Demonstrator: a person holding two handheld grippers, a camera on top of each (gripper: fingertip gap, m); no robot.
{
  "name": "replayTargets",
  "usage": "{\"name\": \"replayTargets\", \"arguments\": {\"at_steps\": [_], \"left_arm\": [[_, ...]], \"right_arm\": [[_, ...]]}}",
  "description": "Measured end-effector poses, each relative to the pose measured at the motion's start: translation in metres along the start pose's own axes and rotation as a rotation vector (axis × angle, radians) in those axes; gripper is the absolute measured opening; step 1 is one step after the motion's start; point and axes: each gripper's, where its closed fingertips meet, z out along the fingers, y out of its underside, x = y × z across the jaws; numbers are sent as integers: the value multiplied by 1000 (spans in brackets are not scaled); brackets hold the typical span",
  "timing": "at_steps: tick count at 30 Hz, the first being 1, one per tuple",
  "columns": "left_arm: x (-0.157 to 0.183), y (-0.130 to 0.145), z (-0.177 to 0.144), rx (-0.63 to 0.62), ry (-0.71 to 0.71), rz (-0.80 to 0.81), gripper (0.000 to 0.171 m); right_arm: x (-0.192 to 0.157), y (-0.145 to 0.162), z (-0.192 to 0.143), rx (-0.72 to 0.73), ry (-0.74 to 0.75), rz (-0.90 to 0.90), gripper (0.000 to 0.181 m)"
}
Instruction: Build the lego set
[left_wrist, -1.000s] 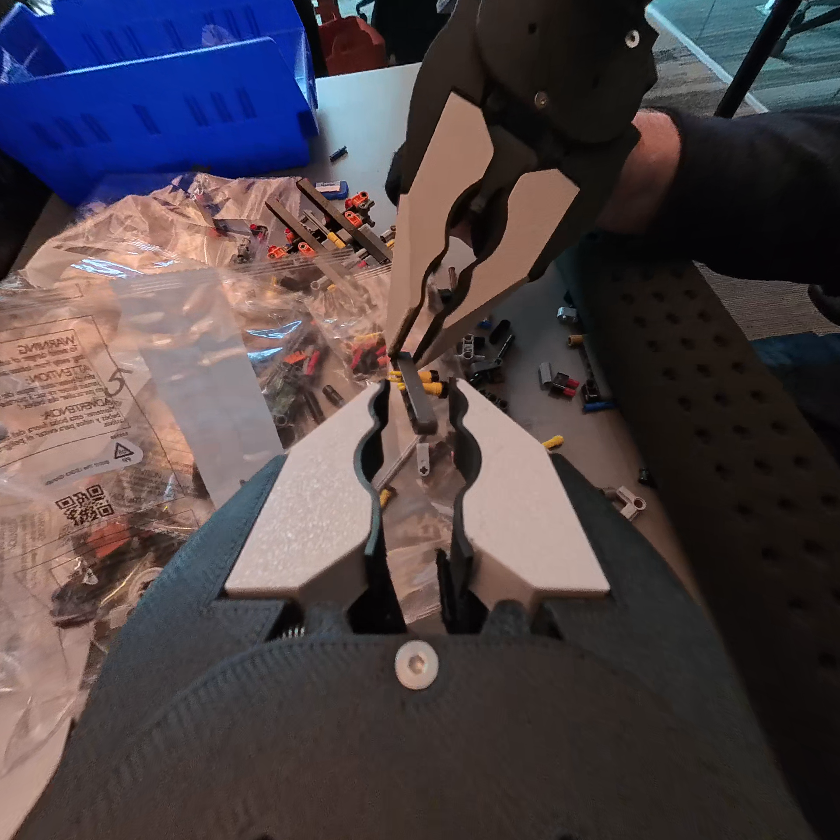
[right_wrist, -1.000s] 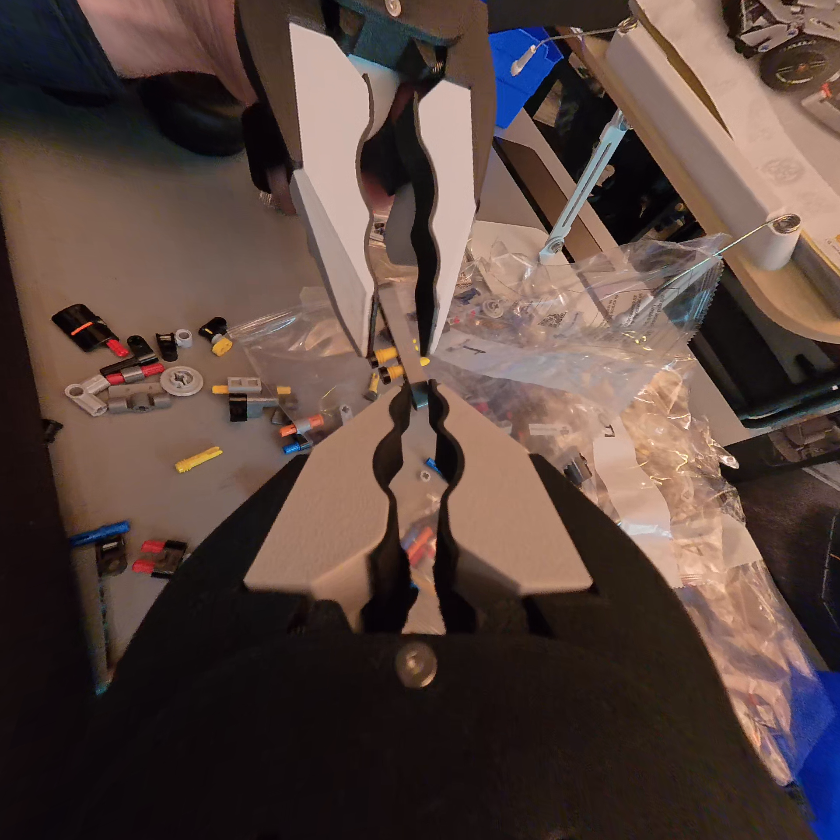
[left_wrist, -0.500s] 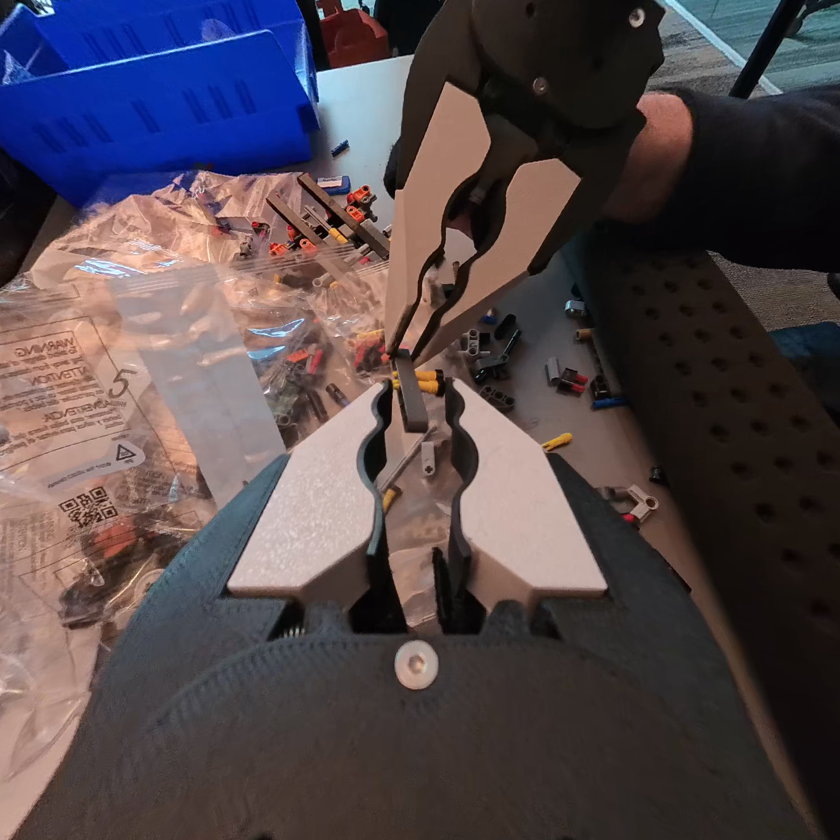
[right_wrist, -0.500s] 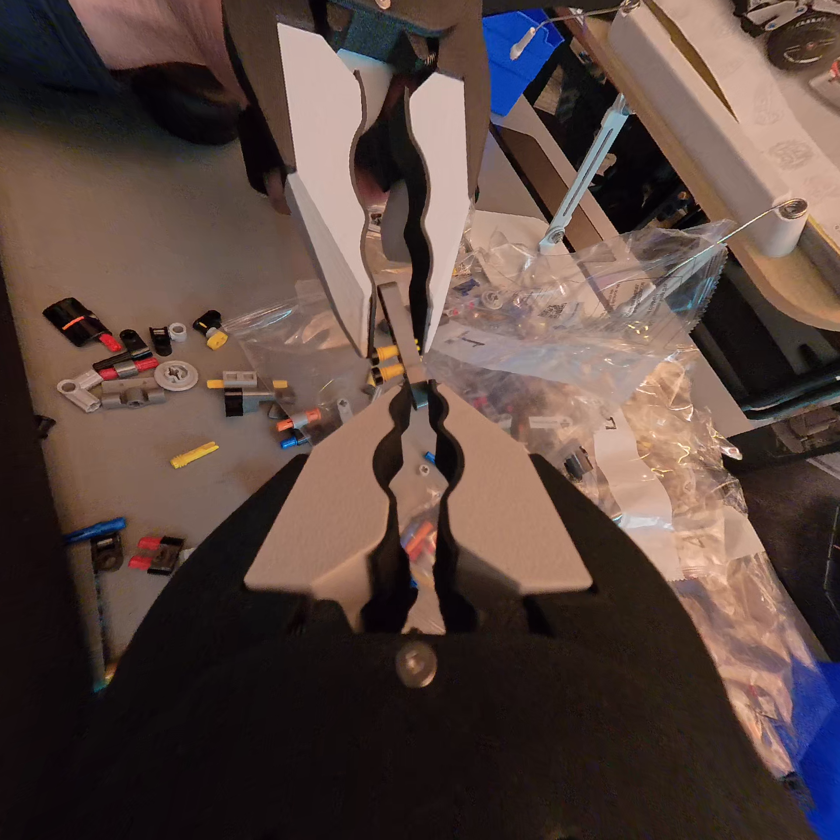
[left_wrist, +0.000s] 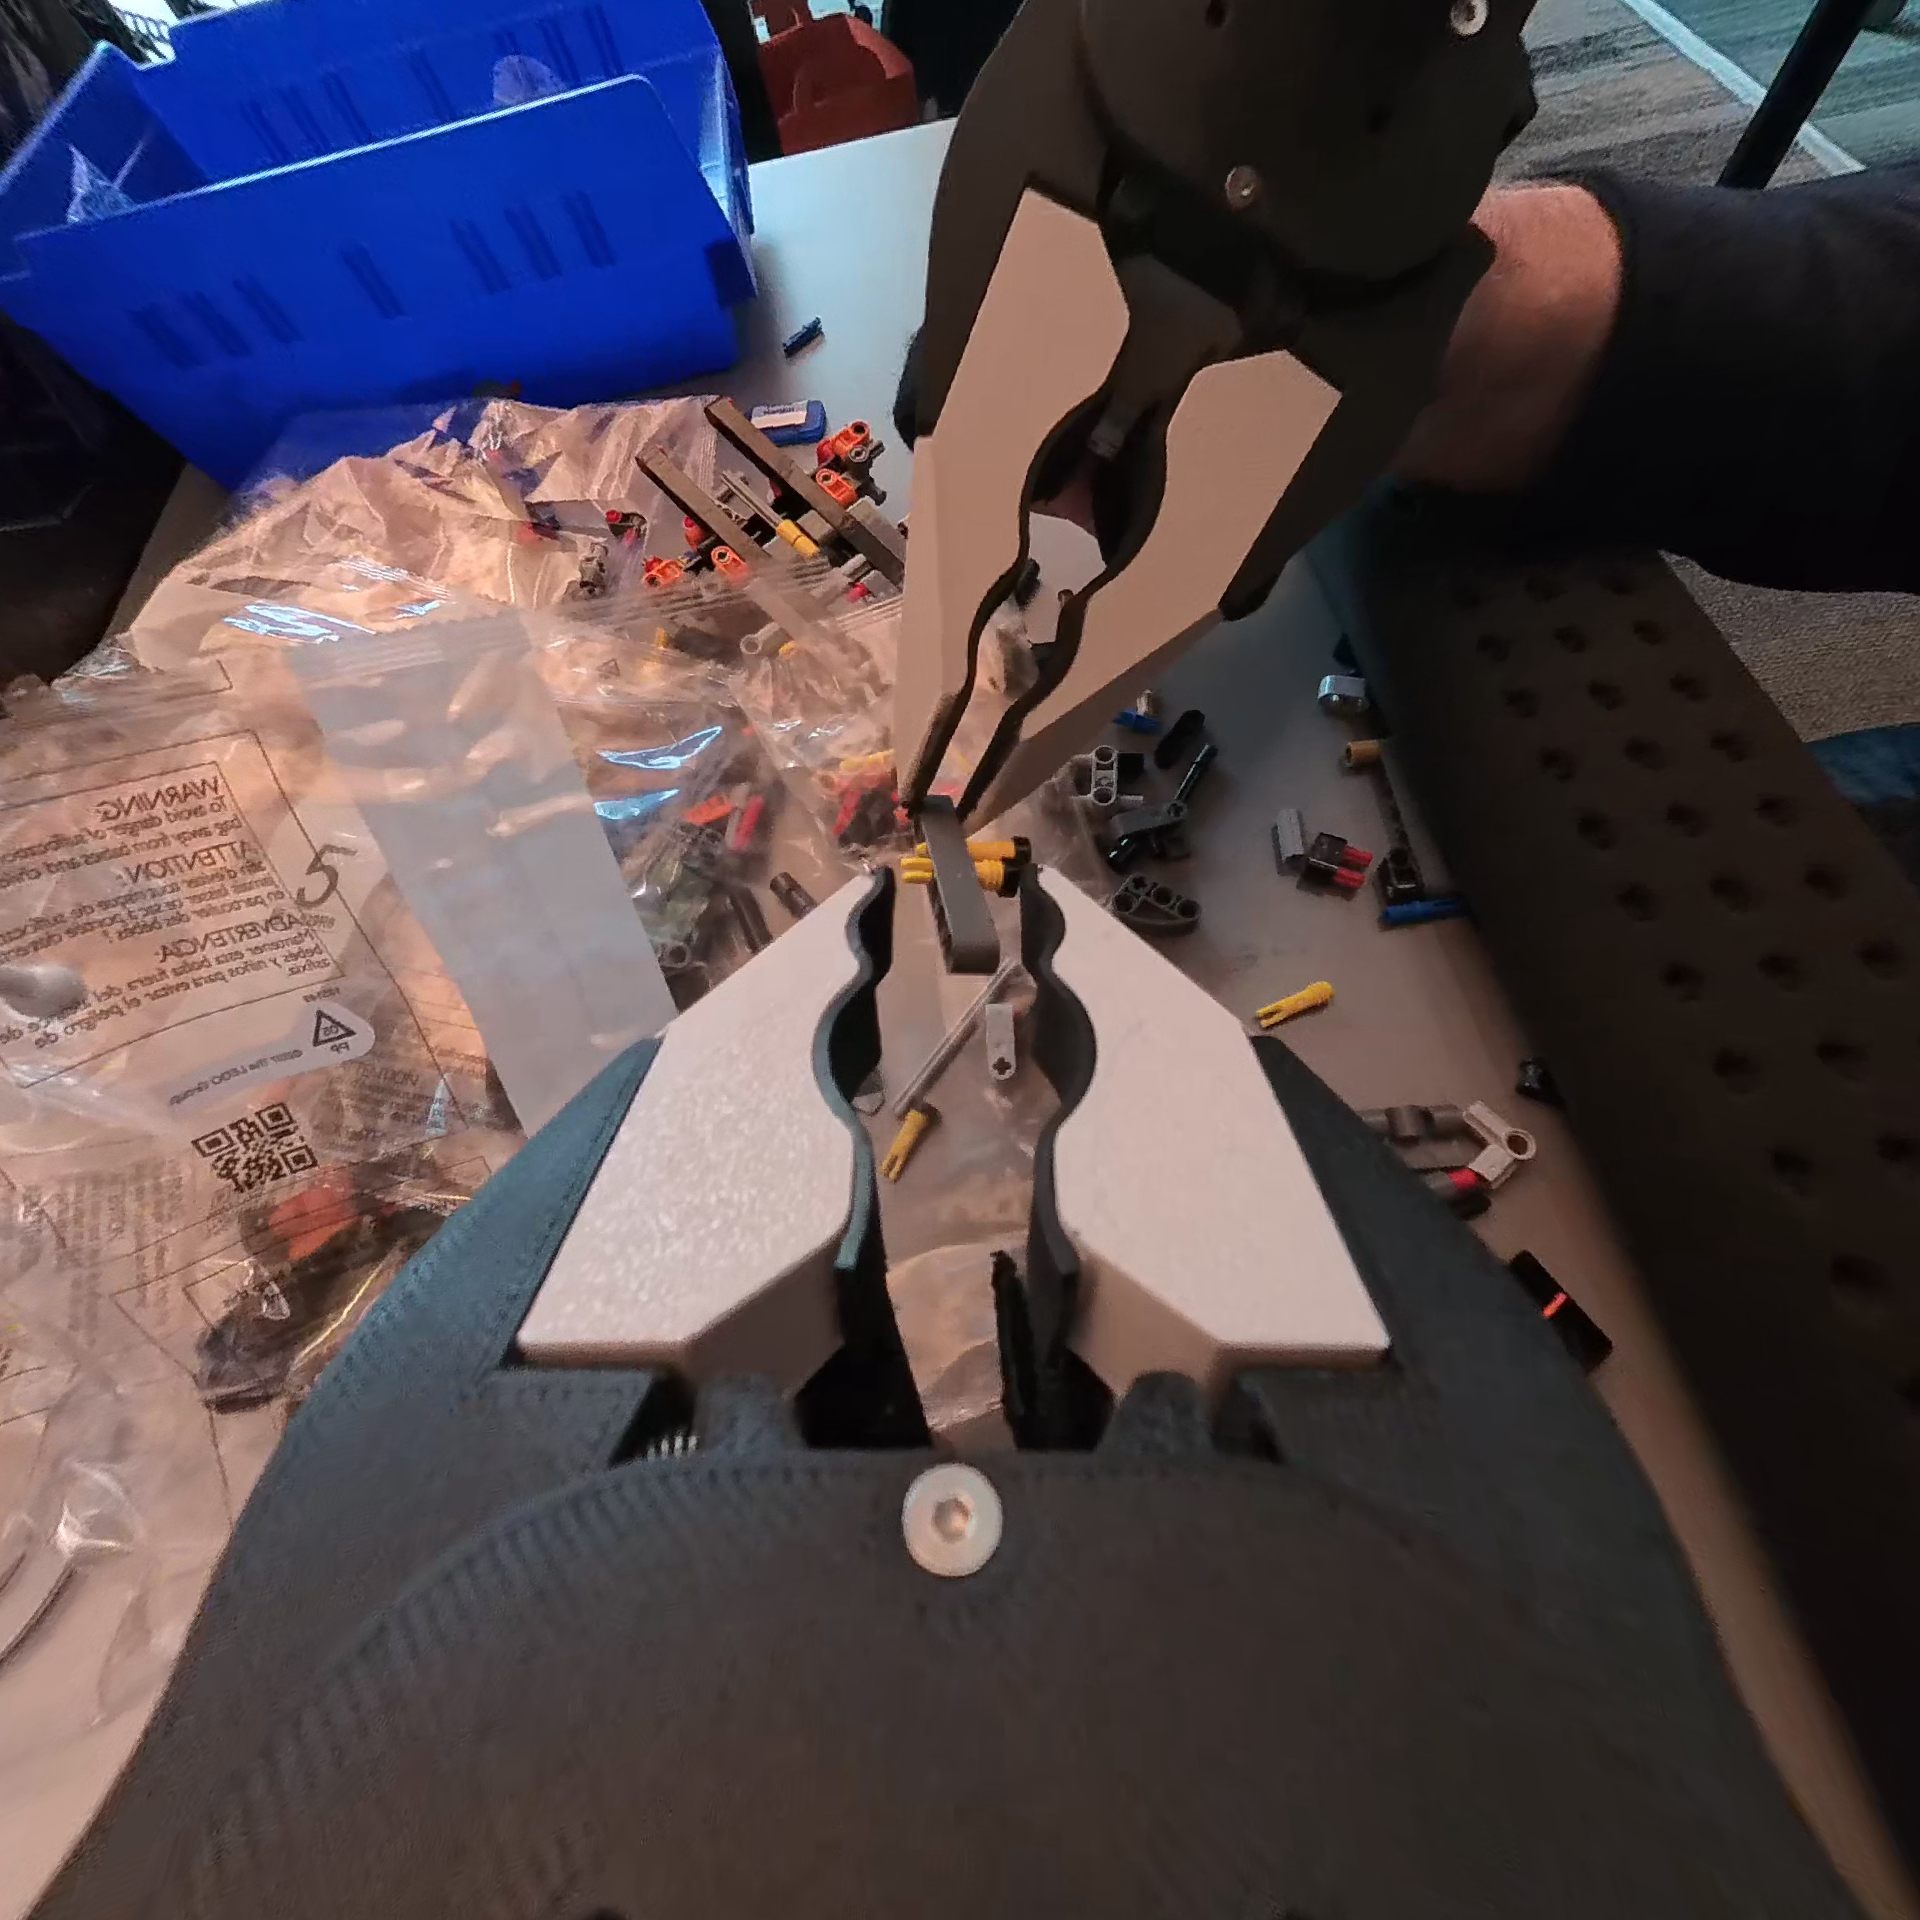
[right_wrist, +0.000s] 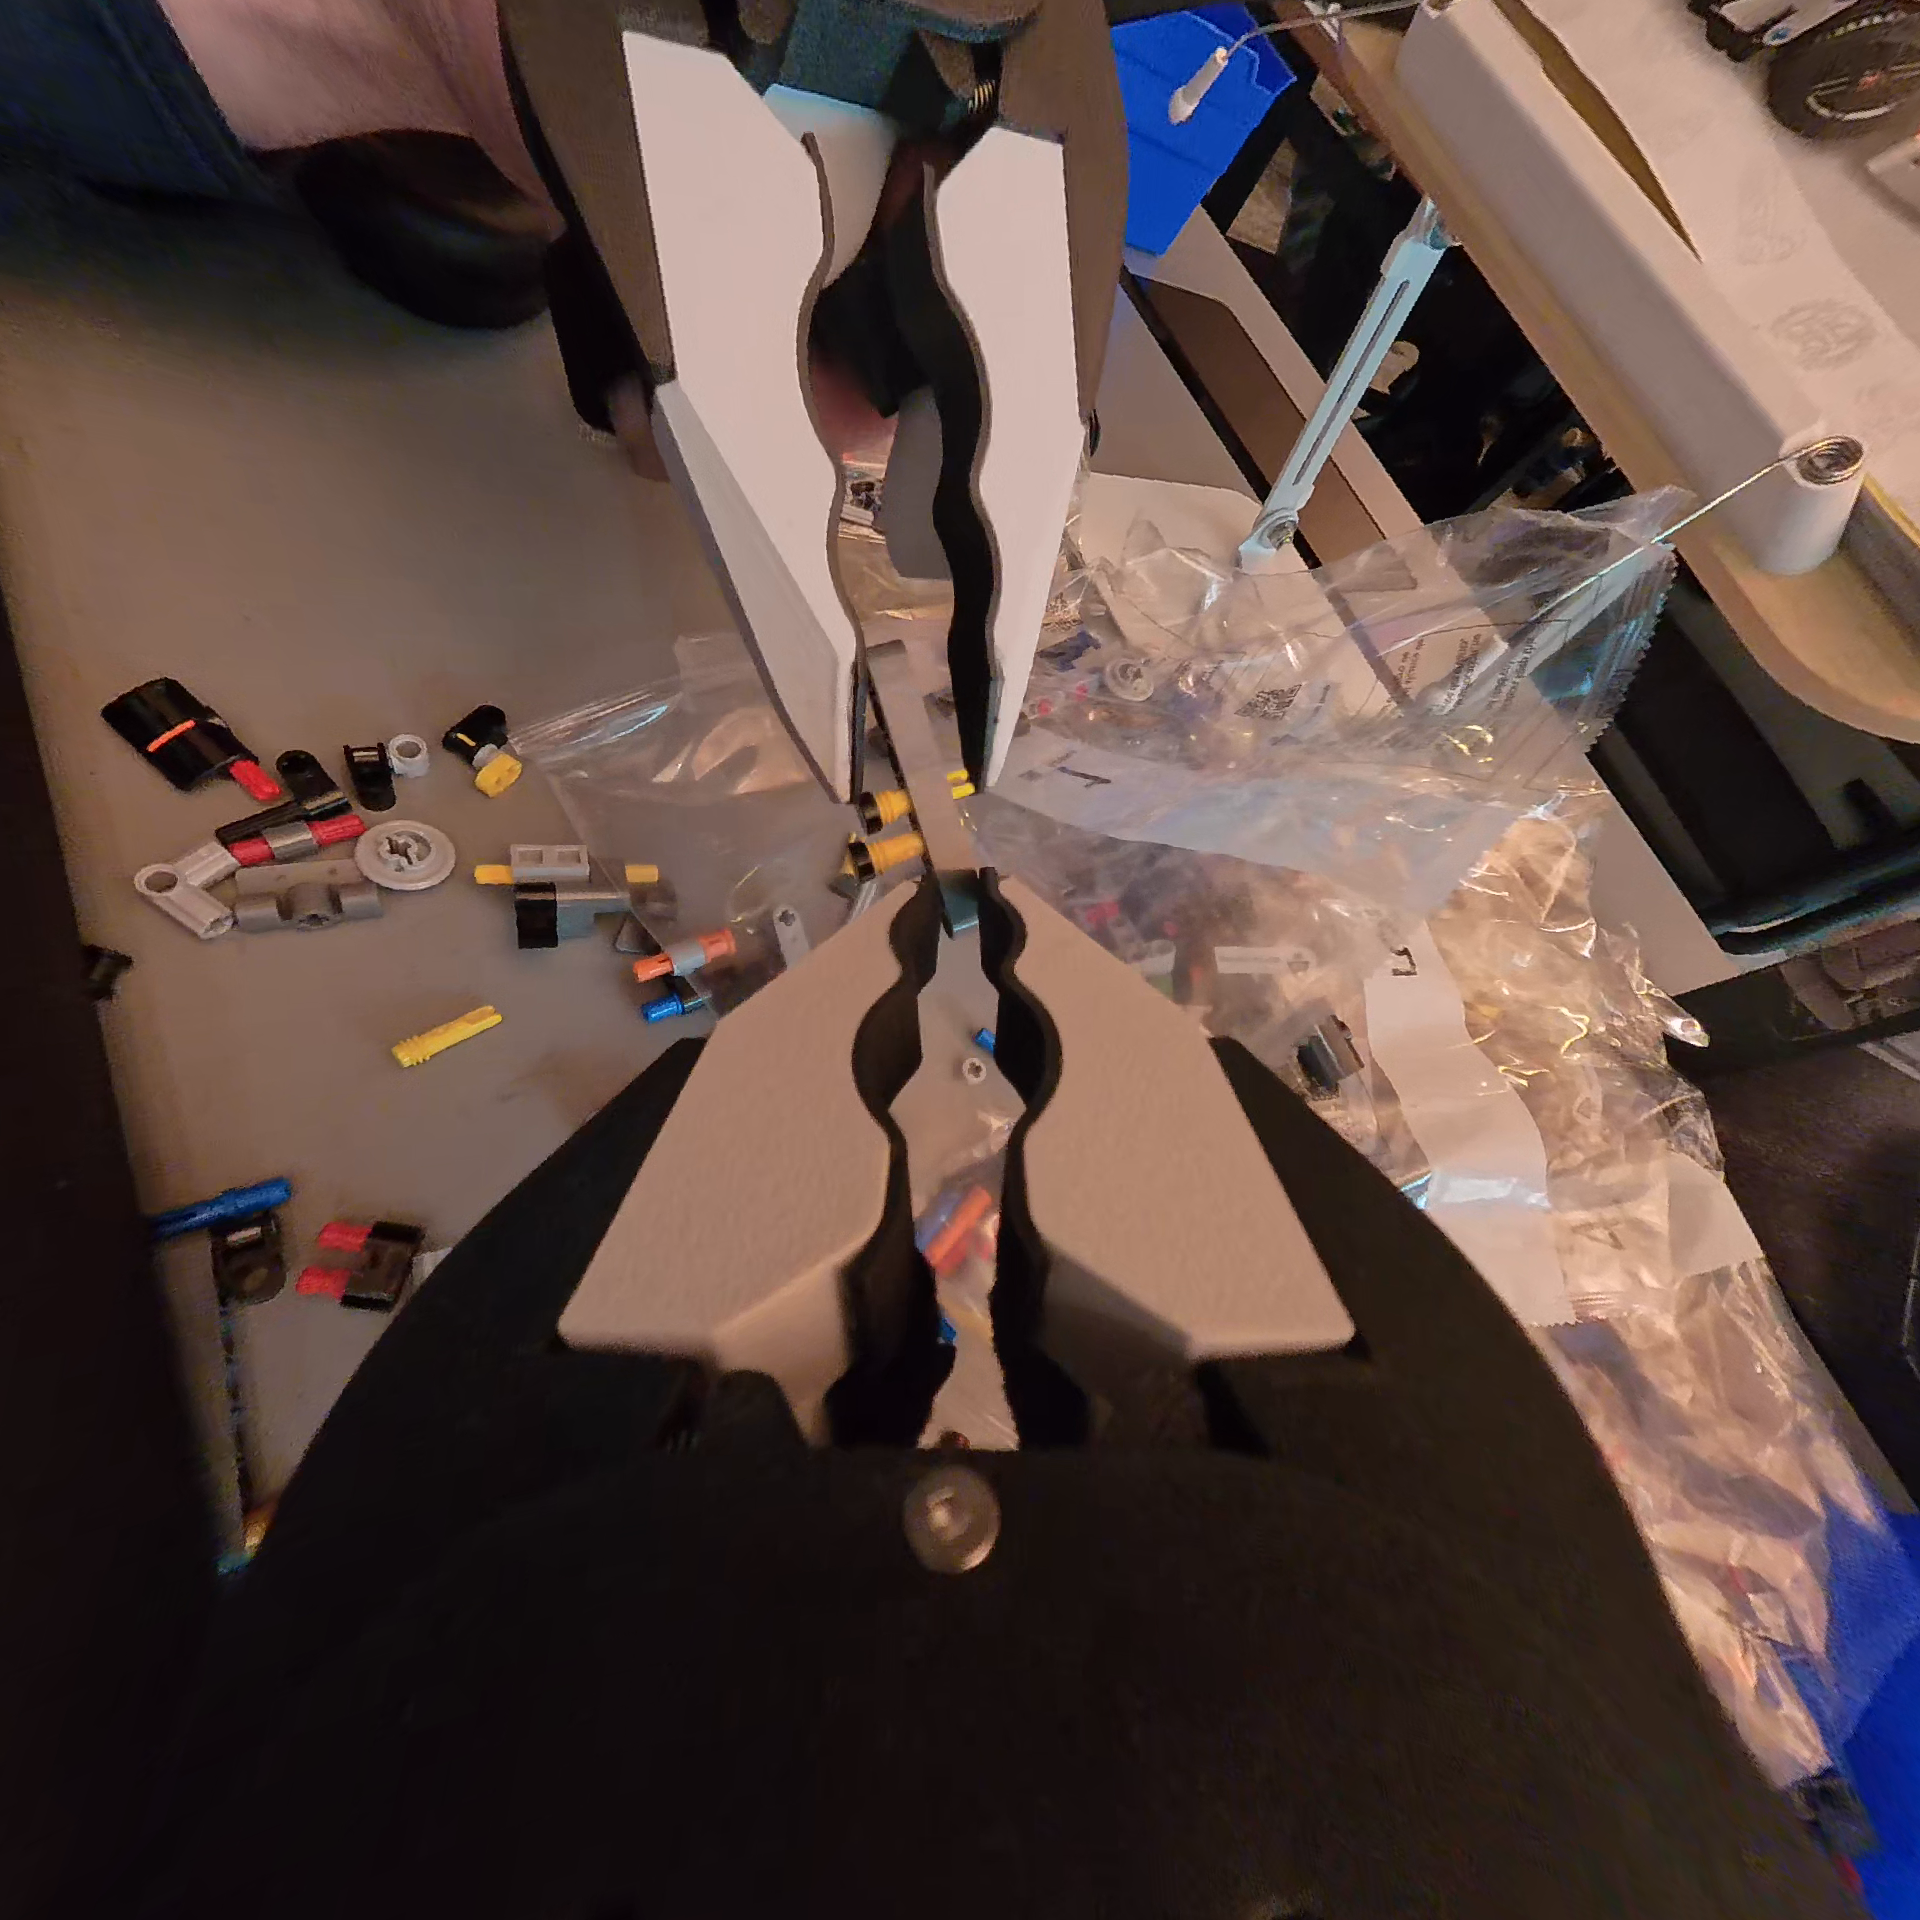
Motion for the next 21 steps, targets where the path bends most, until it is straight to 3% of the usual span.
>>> {"name": "replayTargets", "arguments": {"at_steps": [15, 21], "left_arm": [[2, -1, -4, 0, -9, 43, 9], [1, -2, -3, 7, -12, 23, 16]], "right_arm": [[-1, 1, -1, 1, -12, 4, 4], [-1, 1, -1, 1, -9, 1, 4]]}}
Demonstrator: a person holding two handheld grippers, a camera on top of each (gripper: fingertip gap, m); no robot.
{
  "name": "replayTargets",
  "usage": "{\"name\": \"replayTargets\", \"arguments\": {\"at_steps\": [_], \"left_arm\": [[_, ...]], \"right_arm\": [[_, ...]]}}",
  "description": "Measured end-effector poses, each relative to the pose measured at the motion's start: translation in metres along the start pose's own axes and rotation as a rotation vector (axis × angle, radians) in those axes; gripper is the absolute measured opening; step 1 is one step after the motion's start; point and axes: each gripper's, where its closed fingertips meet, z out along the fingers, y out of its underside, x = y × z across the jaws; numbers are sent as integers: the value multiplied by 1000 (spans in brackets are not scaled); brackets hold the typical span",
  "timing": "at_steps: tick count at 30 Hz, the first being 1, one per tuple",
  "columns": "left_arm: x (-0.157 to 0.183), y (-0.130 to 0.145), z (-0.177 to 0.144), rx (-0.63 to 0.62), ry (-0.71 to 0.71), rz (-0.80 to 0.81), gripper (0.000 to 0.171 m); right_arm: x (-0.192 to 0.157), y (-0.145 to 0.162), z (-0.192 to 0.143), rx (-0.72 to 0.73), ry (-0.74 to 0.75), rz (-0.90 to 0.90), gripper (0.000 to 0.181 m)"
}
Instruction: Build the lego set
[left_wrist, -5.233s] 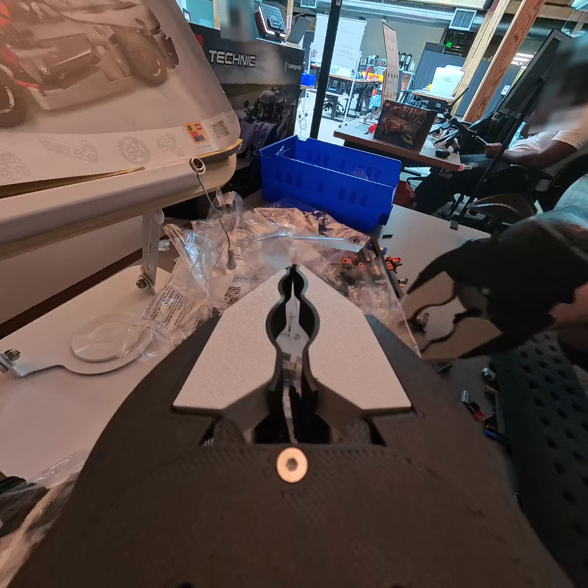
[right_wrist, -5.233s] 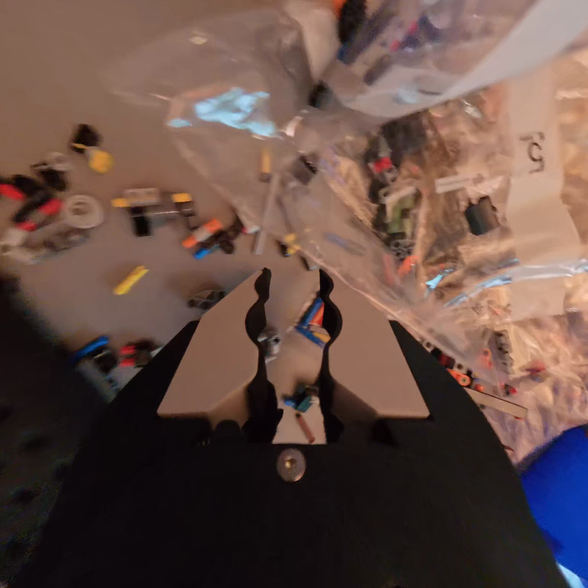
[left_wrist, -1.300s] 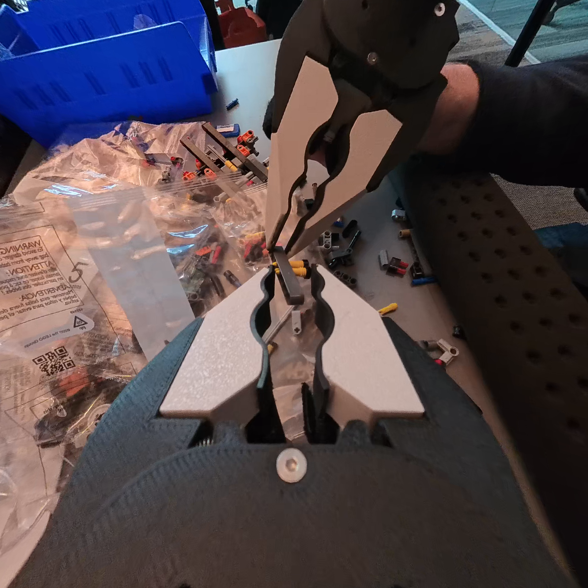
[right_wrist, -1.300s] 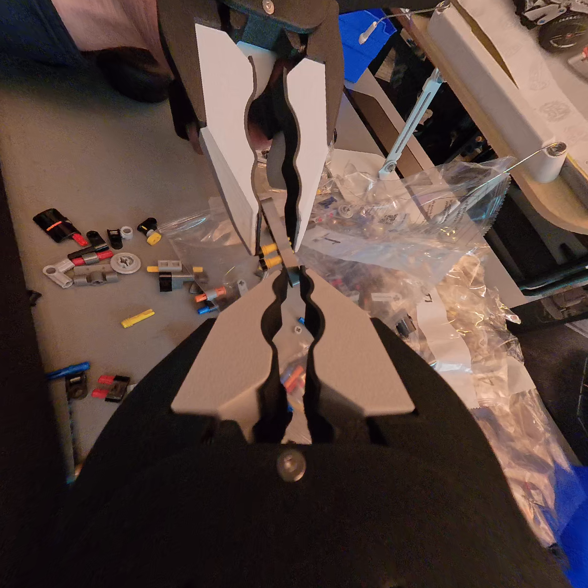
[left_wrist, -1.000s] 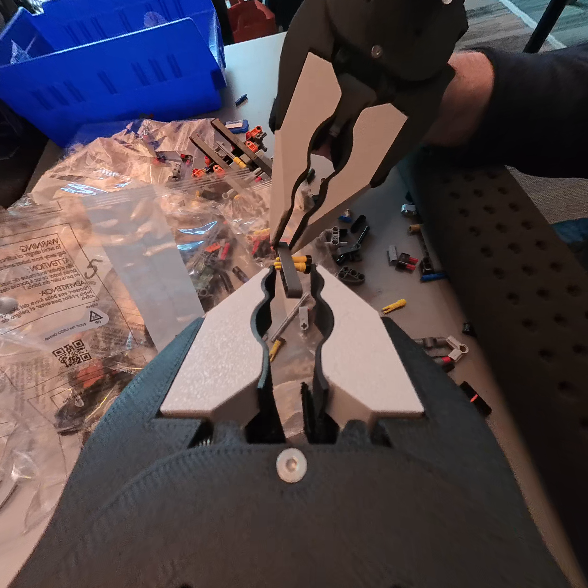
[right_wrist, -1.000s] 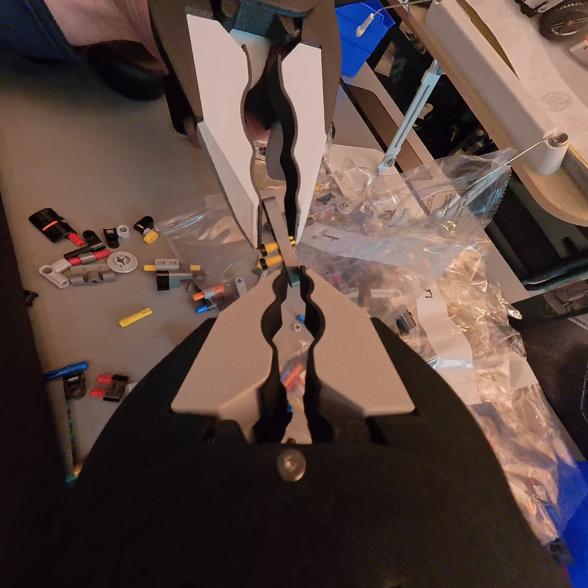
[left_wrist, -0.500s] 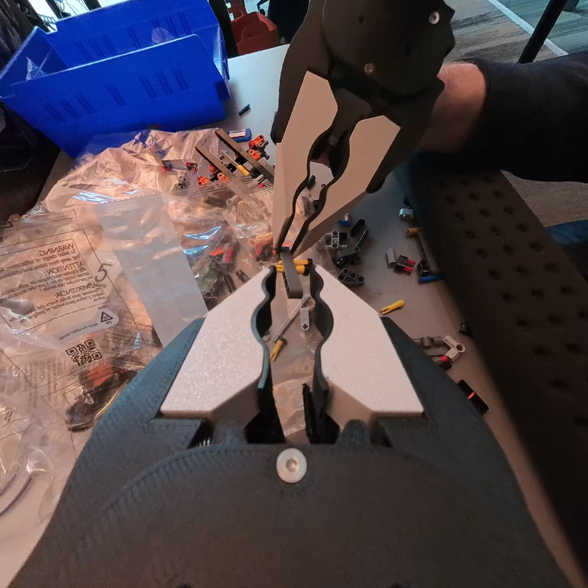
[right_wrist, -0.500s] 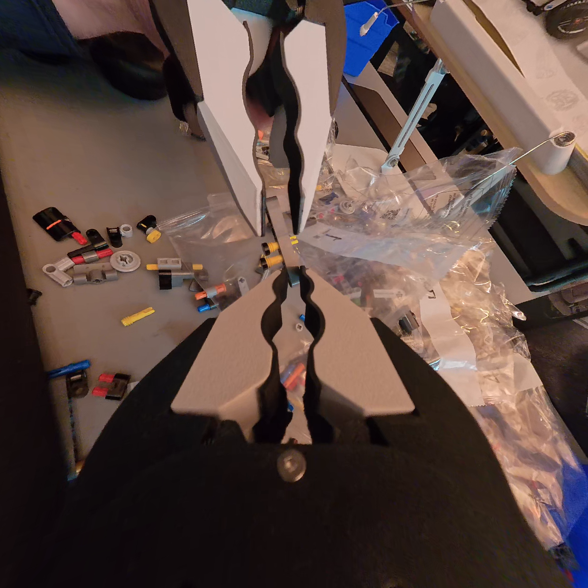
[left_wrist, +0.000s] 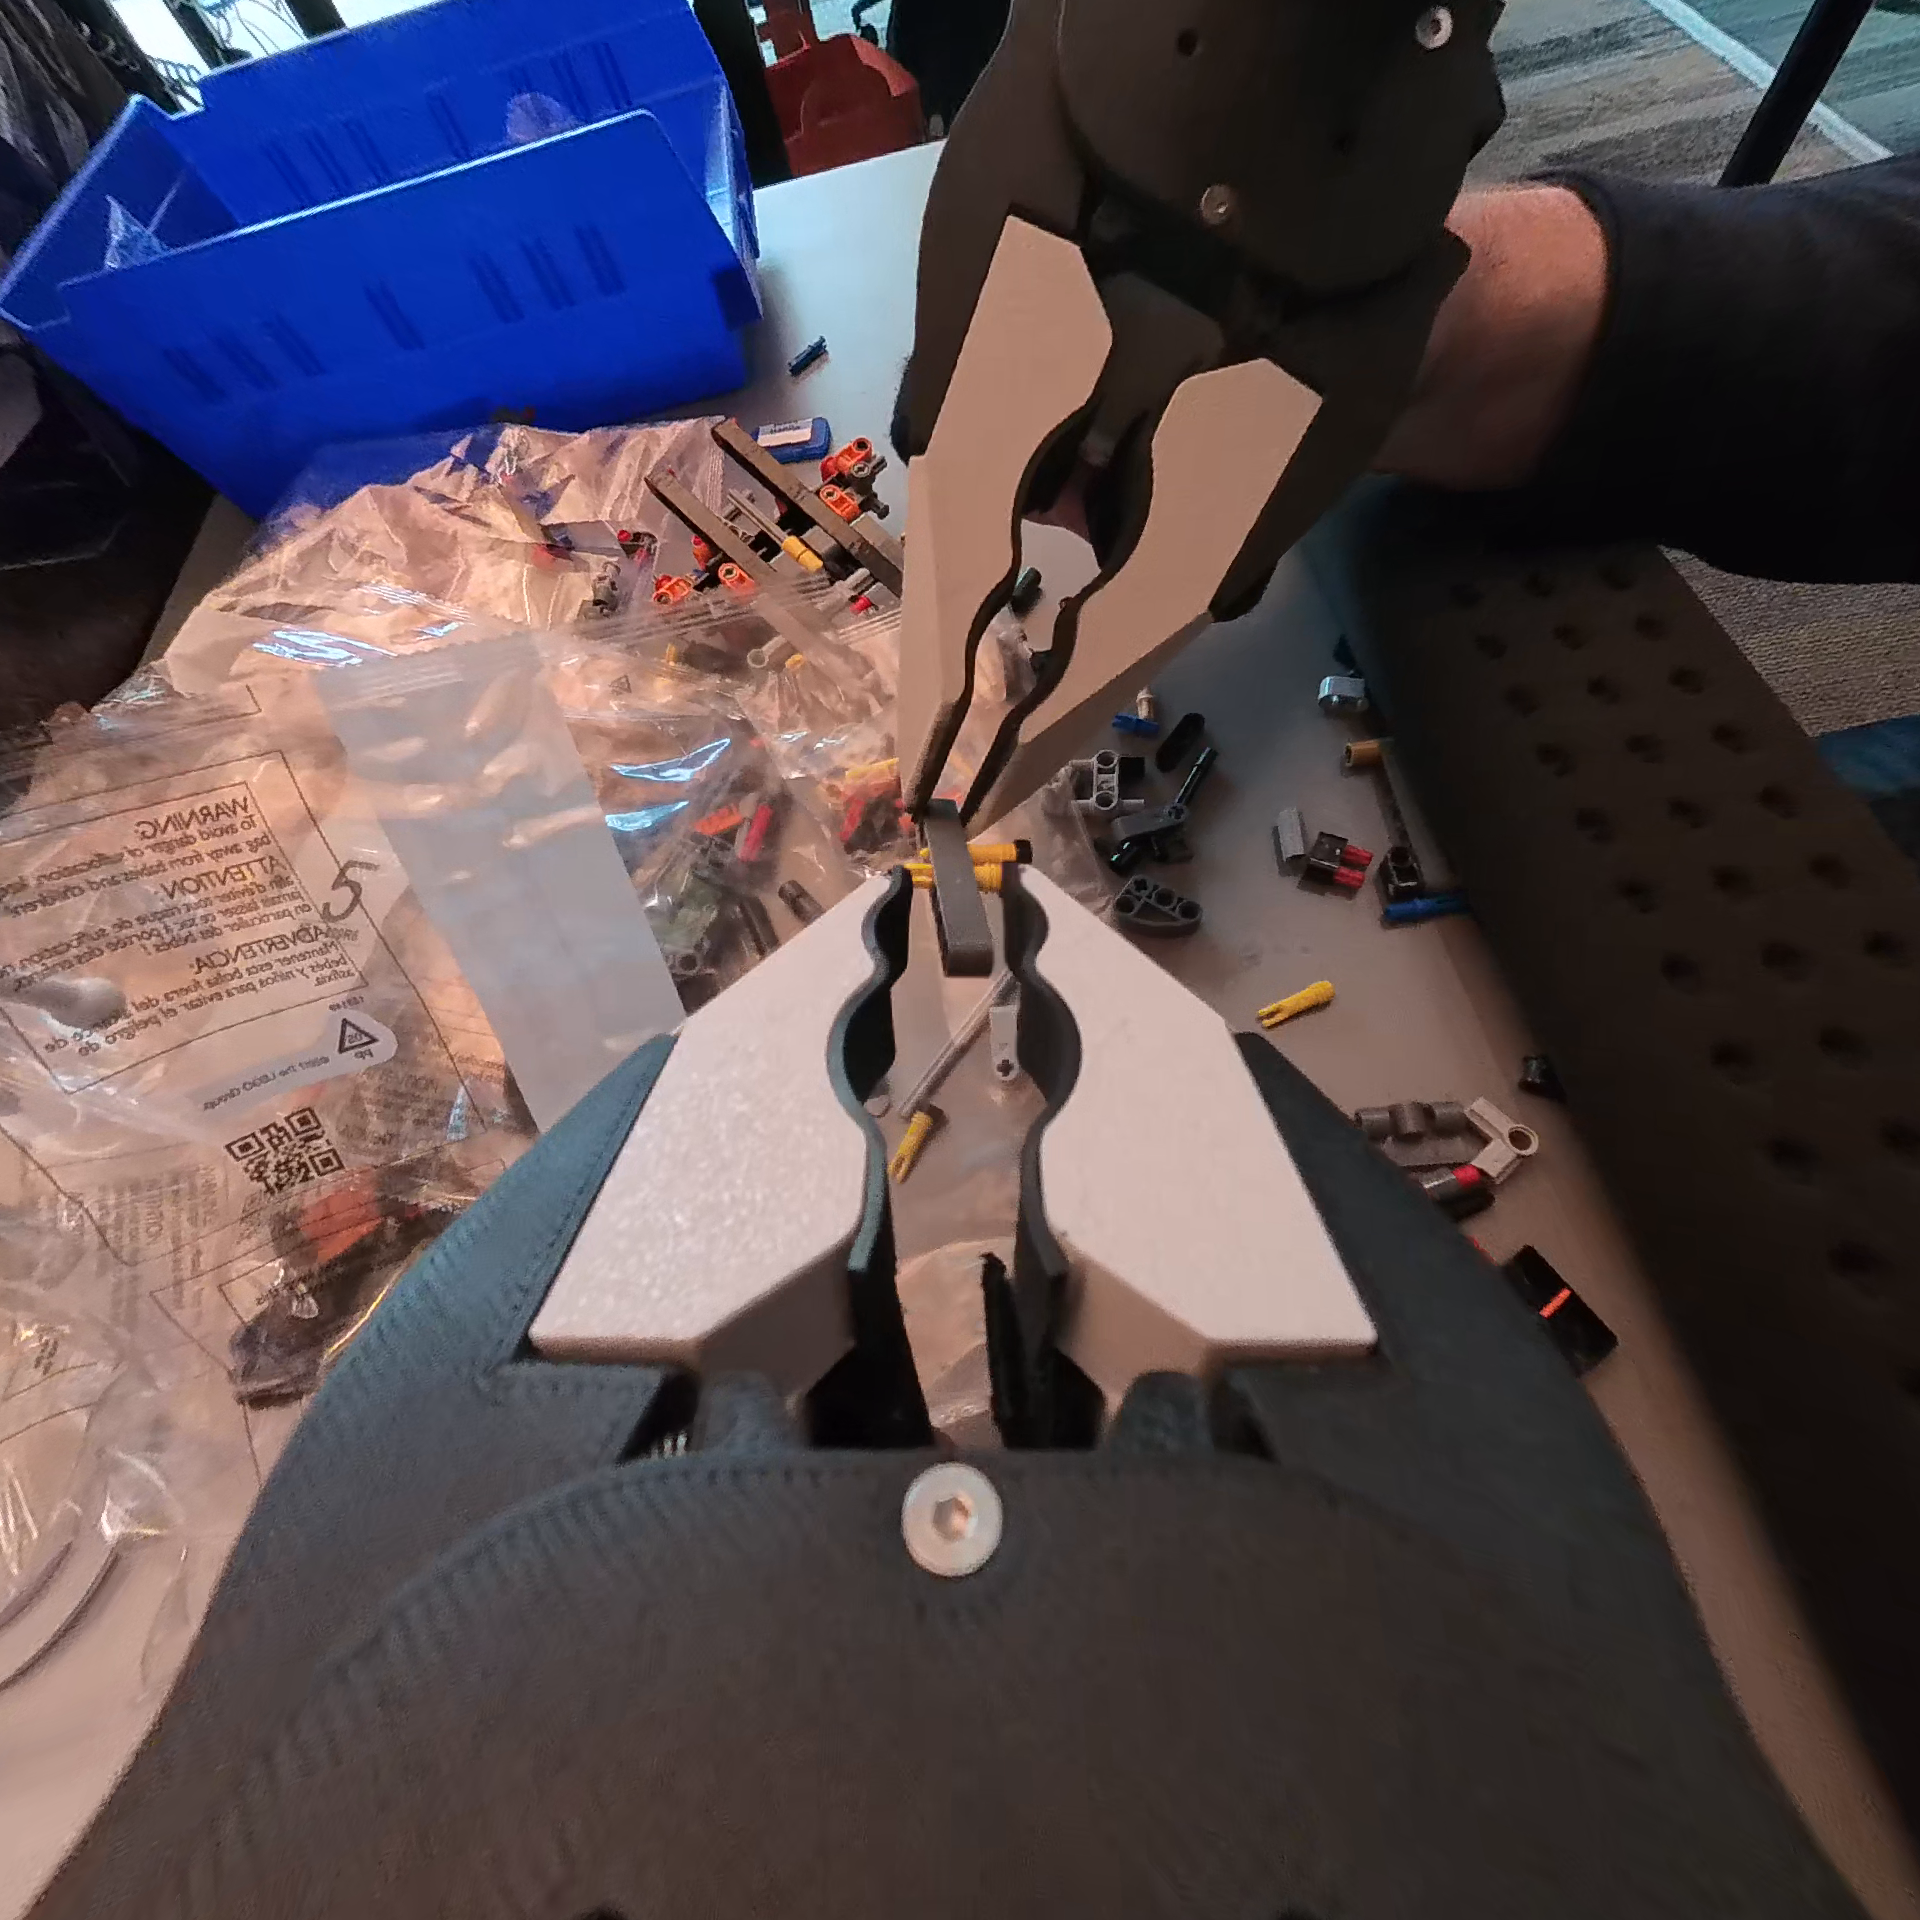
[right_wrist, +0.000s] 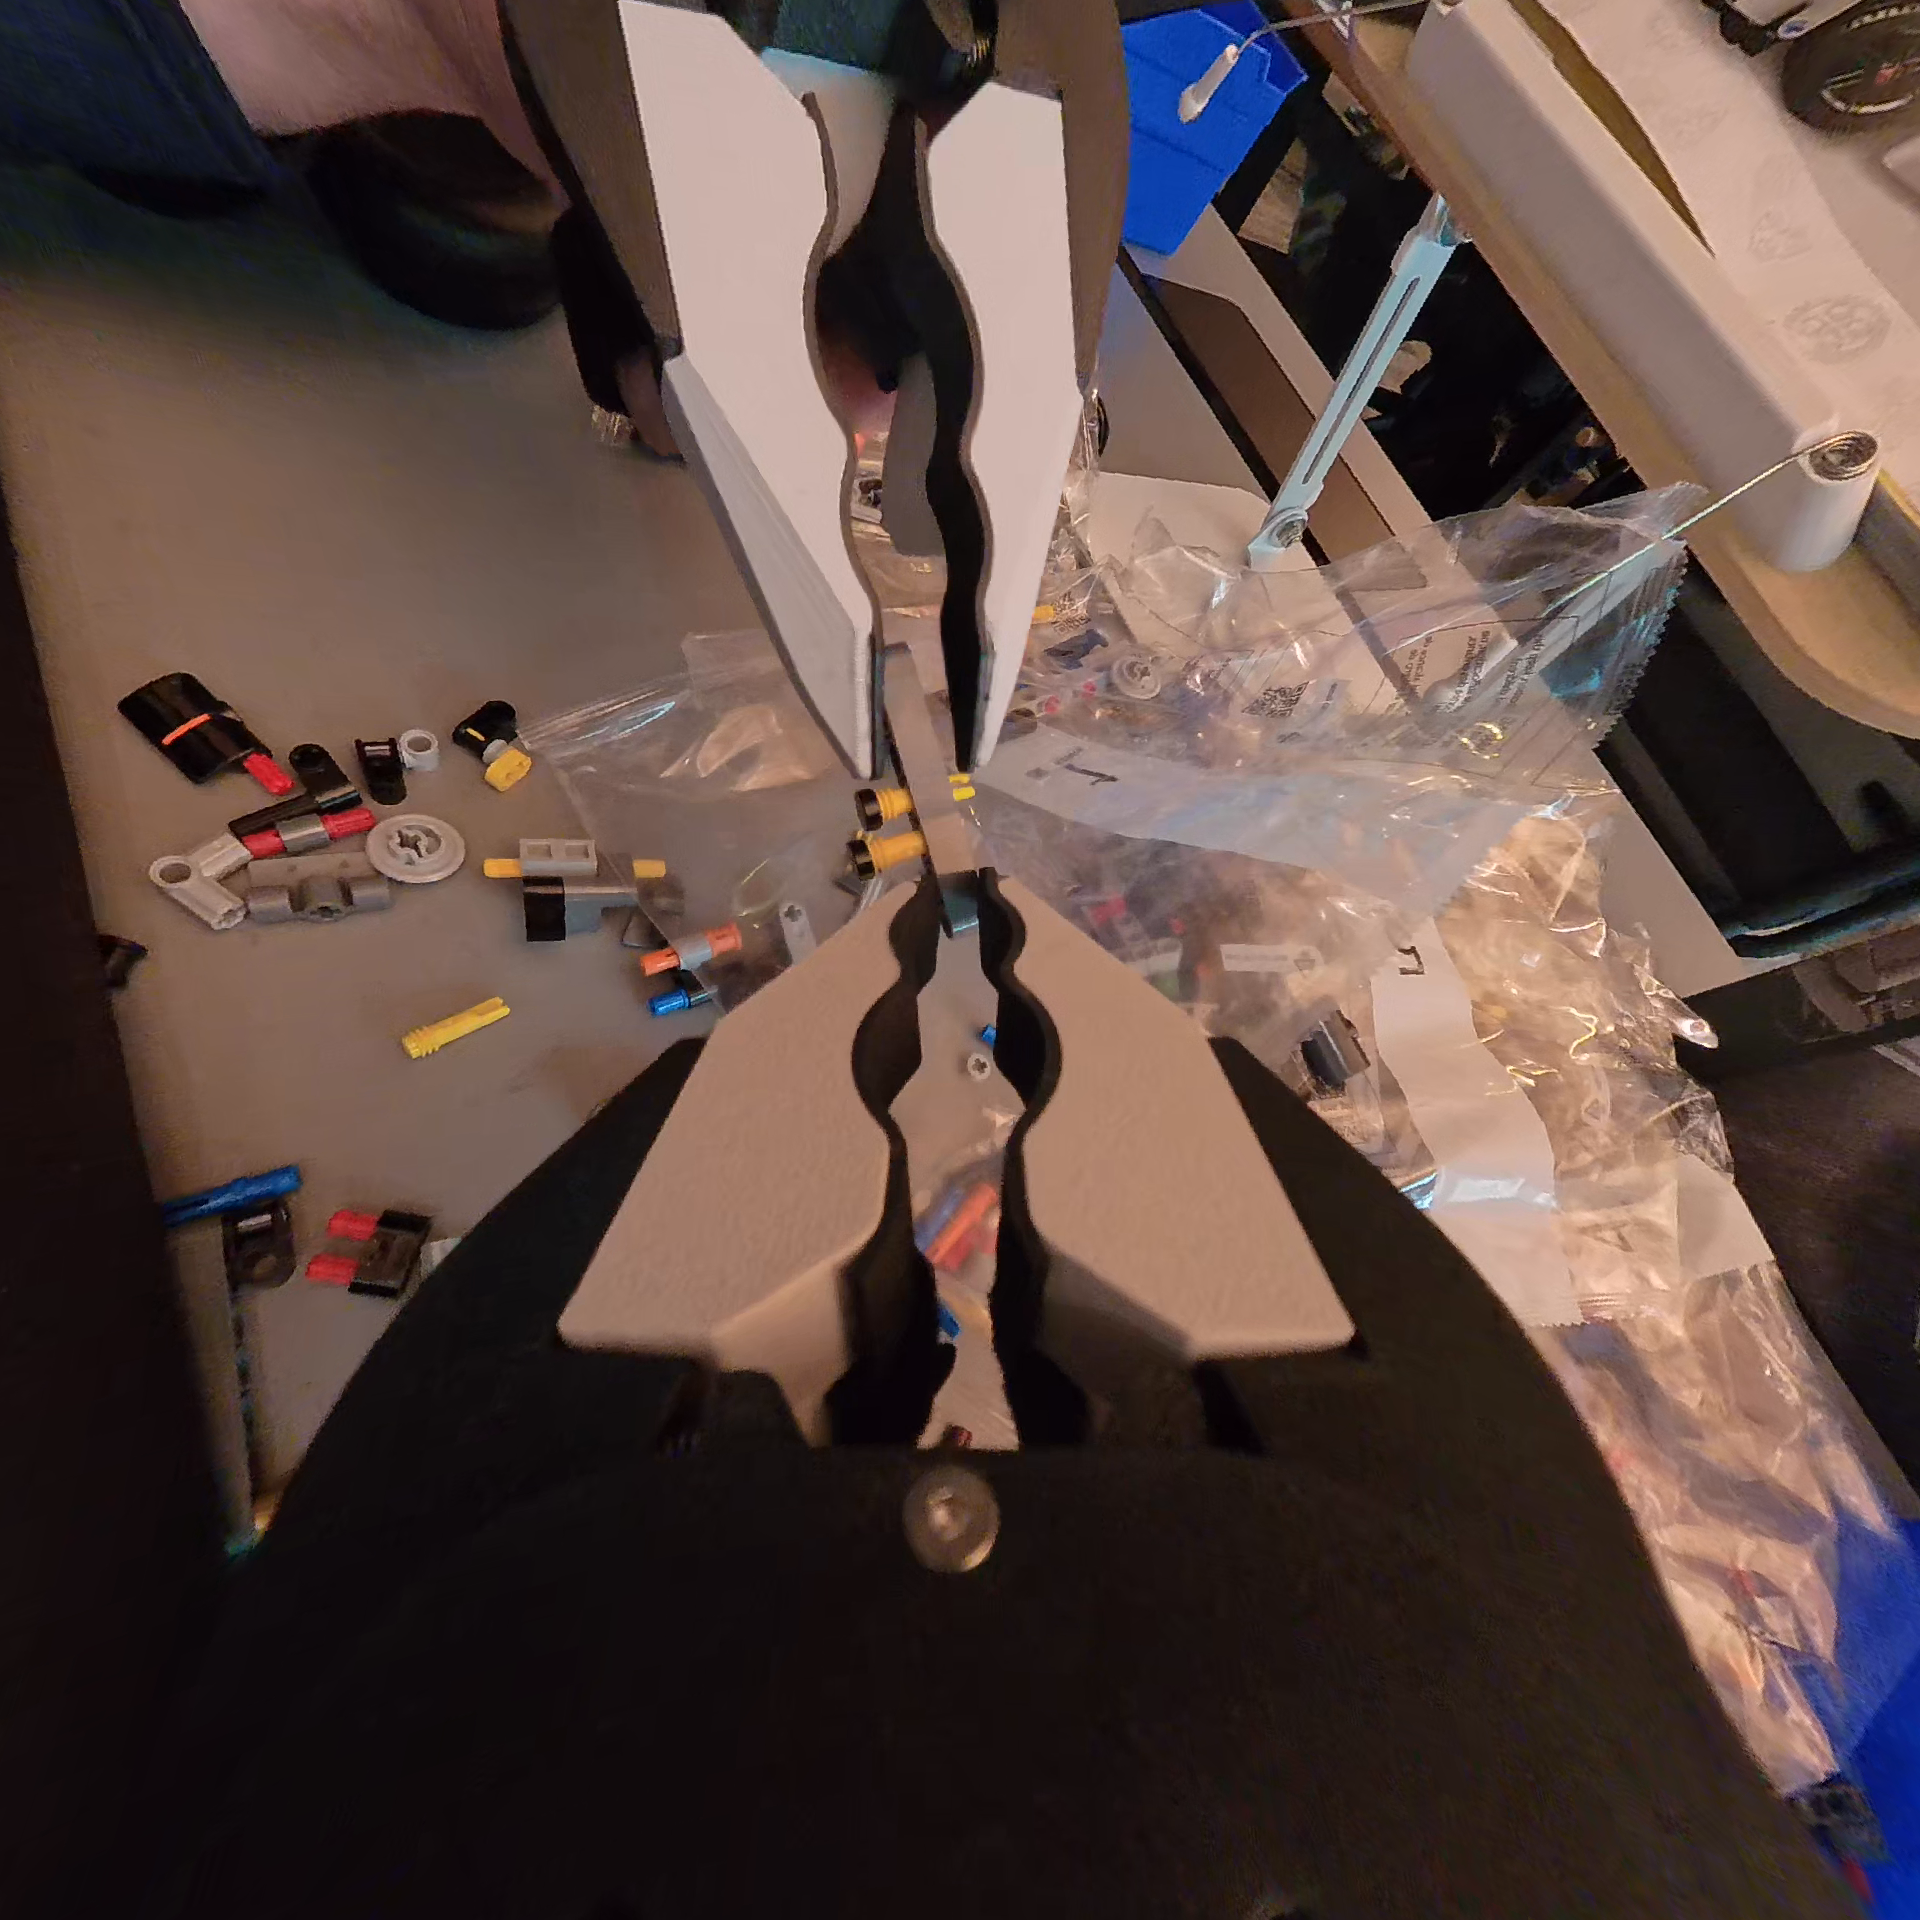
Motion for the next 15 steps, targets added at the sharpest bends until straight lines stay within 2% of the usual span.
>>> {"name": "replayTargets", "arguments": {"at_steps": [15], "left_arm": [[1, 0, 5, -7, -9, 11, 15]], "right_arm": [[-3, -2, 0, 6, -10, -16, 4]]}}
